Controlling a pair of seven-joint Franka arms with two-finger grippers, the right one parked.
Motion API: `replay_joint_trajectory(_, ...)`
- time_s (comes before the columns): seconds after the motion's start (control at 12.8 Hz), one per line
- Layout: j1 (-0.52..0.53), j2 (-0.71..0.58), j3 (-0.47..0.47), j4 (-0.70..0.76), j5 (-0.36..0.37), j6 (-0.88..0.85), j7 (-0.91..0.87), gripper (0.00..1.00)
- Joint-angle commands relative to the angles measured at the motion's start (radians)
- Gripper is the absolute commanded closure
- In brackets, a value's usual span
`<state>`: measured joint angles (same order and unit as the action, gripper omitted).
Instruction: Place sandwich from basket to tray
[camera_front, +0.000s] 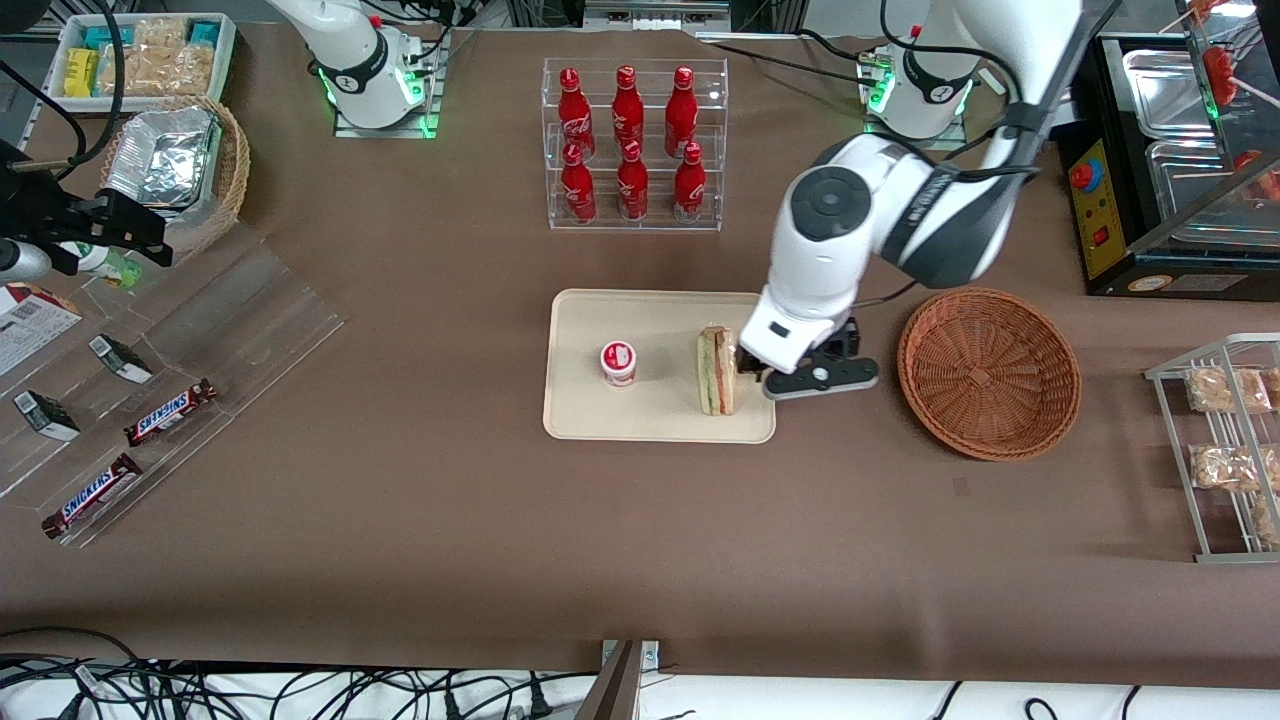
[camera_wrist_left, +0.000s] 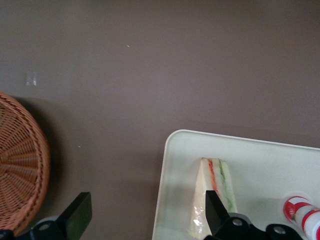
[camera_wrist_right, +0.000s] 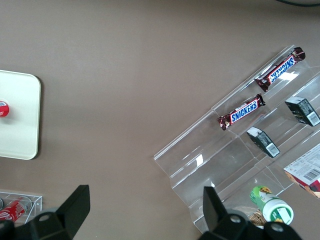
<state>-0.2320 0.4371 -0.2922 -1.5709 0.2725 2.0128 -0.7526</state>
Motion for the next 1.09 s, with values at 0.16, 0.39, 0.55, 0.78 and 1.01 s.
replay_joint_trajectory(0.16,0.146,-0.018,-0.008,0.120,-0.087,-0.157,0.247,0.00)
replay_joint_trajectory(0.39,0.223,-0.018,-0.008,0.175,-0.119,-0.210,0.373,0.00)
replay_joint_trajectory(0.55,0.246,-0.018,-0.005,0.177,-0.131,-0.215,0.409,0.00)
replay_joint_trajectory(0.78,0.289,-0.020,-0.010,0.178,-0.145,-0.215,0.462,0.00)
replay_joint_trajectory(1.01,0.325,-0.018,-0.005,0.200,-0.168,-0.230,0.536,0.00)
